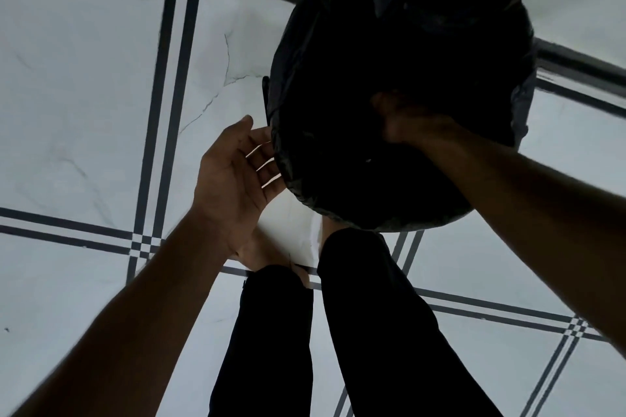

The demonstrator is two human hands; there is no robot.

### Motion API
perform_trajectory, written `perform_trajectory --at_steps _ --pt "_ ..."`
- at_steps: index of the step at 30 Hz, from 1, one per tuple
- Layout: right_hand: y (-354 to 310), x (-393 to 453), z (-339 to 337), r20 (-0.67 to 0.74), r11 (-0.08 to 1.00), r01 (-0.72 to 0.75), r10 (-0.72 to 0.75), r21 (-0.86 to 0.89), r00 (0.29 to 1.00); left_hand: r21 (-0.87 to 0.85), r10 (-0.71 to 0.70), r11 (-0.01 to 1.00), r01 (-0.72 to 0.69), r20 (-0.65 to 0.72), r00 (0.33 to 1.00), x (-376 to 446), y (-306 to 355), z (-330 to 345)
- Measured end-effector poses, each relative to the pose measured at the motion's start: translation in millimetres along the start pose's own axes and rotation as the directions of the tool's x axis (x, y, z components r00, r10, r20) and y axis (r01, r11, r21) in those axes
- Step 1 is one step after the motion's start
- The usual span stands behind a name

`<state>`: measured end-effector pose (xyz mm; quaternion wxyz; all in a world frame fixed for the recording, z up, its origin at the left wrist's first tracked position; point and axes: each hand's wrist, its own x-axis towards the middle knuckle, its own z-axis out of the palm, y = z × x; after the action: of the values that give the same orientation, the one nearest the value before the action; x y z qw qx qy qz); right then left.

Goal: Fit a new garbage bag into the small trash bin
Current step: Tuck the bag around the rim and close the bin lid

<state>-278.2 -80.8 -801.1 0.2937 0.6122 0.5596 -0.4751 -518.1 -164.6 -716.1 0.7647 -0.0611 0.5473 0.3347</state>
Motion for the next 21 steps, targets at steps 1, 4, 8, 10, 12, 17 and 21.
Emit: perform_trajectory --at_steps 1,4,8,10,12,17,21 --pt "-1 -8 -4 -0.015 0.999 0.029 -0.029 0.024 0.999 0.021 0.007 1.0 -0.007 -0.045 0.999 -2 -1 1" --pt "-8 -31 -7 -0.088 0.986 0.154 -0.158 -0.057 0.984 0.08 0.019 0.997 -0.007 -0.152 0.988 -11 -3 9" --pt "-28 -38 -20 0.132 0.974 0.138 -0.163 0.181 0.978 0.119 0.019 0.993 0.001 -0.166 0.986 -19 -6 17" --pt "-32 -28 -33 -0.004 0.949 0.126 -0.13 0.289 0.991 0.128 0.025 0.992 -0.004 -0.158 0.987 -18 -6 17" --pt "-33 -20 -40 -0.139 0.964 0.094 -0.061 0.248 0.988 0.125 0.027 0.992 -0.007 -0.158 0.987 -17 -6 15" --pt "-40 -26 -19 -0.03 0.983 0.036 -0.031 0.182 0.999 0.175 0.034 0.985 0.002 -0.206 0.978 -22 -12 15" --pt "-44 -61 13 -0.361 0.974 0.094 -0.013 0.208 0.932 0.165 0.009 0.985 0.038 -0.272 0.962 -33 -22 21"
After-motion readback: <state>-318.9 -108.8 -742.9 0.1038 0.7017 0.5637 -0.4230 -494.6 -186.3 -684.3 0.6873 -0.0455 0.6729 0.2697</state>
